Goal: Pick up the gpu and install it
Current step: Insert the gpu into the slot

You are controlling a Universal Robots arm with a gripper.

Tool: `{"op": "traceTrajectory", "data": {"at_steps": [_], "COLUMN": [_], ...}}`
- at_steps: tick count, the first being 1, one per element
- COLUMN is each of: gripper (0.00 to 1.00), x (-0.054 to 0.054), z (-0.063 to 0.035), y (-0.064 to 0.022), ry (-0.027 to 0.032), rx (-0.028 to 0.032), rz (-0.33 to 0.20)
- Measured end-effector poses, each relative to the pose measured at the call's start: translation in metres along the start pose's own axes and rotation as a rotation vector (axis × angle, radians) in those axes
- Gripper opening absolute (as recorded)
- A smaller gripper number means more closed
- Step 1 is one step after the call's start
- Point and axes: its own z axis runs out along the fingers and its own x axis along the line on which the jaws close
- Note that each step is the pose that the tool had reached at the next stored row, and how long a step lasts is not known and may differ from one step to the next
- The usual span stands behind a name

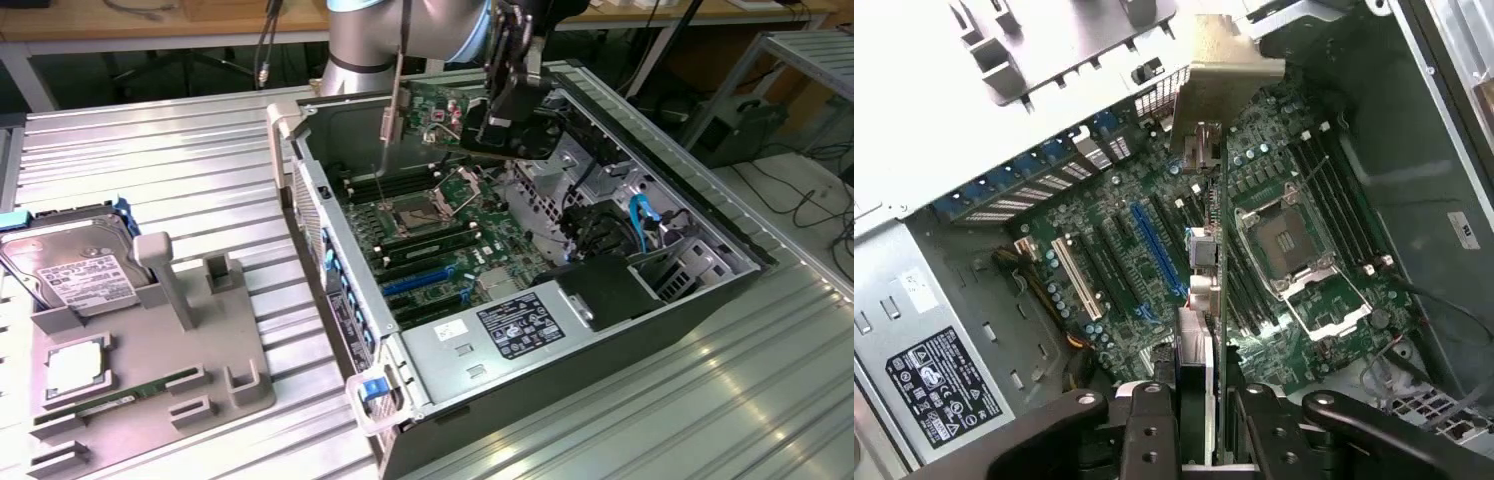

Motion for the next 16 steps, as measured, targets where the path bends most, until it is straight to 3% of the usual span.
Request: {"op": "traceTrajectory", "data": {"at_steps": [1,2,16], "gripper": [0.27,0.27,0.27], "x": [0.0,0.0,0.0001], "z": [0.0,0.0,0.0], "y": [0.0,0.0,-0.0001], "ry": [0.0013,0.0016,0.004], "rx": [-0.0011,-0.0014,-0.0035], "rz": [-0.065,-0.081,-0.196]}}
